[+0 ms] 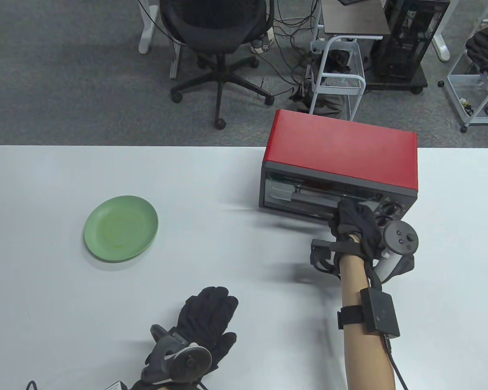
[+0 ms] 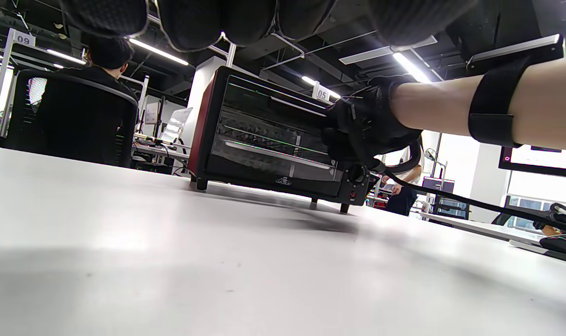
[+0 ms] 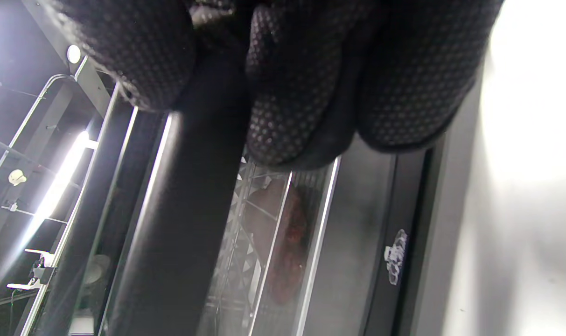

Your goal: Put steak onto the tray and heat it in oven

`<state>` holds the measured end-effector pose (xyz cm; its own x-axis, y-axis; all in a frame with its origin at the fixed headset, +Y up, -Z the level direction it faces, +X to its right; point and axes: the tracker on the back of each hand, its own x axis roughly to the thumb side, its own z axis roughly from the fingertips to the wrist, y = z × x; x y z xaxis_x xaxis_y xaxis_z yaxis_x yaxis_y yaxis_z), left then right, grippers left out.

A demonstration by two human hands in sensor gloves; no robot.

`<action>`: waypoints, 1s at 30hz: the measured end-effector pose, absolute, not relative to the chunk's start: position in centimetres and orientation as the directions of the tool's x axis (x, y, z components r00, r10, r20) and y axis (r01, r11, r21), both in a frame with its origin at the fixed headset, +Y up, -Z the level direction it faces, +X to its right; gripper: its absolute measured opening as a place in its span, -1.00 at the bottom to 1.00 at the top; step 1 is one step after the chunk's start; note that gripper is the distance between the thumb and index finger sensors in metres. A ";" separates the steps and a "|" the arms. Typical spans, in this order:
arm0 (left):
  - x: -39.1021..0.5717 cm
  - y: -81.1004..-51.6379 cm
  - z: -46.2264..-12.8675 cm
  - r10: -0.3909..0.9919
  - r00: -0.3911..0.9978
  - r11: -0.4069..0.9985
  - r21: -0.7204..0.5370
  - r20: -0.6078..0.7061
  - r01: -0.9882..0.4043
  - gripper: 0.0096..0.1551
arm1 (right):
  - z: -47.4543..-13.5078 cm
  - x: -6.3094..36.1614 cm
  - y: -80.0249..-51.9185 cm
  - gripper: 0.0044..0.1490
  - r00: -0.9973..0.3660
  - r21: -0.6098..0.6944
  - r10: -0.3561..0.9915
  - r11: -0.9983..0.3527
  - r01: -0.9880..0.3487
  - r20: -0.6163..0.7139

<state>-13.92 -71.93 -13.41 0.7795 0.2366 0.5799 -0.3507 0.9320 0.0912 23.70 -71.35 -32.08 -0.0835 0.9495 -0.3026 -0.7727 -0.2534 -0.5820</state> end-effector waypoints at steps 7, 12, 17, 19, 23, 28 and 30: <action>-14.0 -71.9 -13.5 0.239 0.781 0.932 0.090 0.577 -0.352 -0.09 | -32.7 23.8 -71.0 -0.41 -0.112 -0.586 0.946 -0.278 -0.761 -0.303; -14.0 -71.9 -13.5 0.240 0.780 0.932 0.088 0.577 -0.351 -0.09 | -32.8 23.7 -70.9 -0.42 -0.108 -0.596 0.947 -0.276 -0.754 -0.302; -13.9 -71.9 -13.5 0.236 0.780 0.933 0.089 0.580 -0.349 -0.09 | -33.0 23.7 -70.7 -0.41 -0.109 -0.600 0.946 -0.280 -0.749 -0.306; -13.9 -71.9 -13.5 0.237 0.779 0.933 0.088 0.580 -0.349 -0.09 | -33.1 23.7 -70.7 -0.41 -0.110 -0.600 0.945 -0.282 -0.749 -0.307; -13.9 -71.9 -13.5 0.236 0.779 0.933 0.089 0.581 -0.349 -0.09 | -33.2 23.7 -70.5 -0.42 -0.108 -0.605 0.945 -0.283 -0.744 -0.310; -13.9 -71.9 -13.4 0.235 0.779 0.933 0.090 0.581 -0.349 -0.09 | -33.4 23.7 -70.4 -0.43 -0.113 -0.607 0.942 -0.293 -0.738 -0.317; -13.9 -71.9 -13.4 0.236 0.779 0.933 0.090 0.581 -0.350 -0.10 | -33.4 23.7 -70.3 -0.43 -0.113 -0.607 0.941 -0.294 -0.738 -0.319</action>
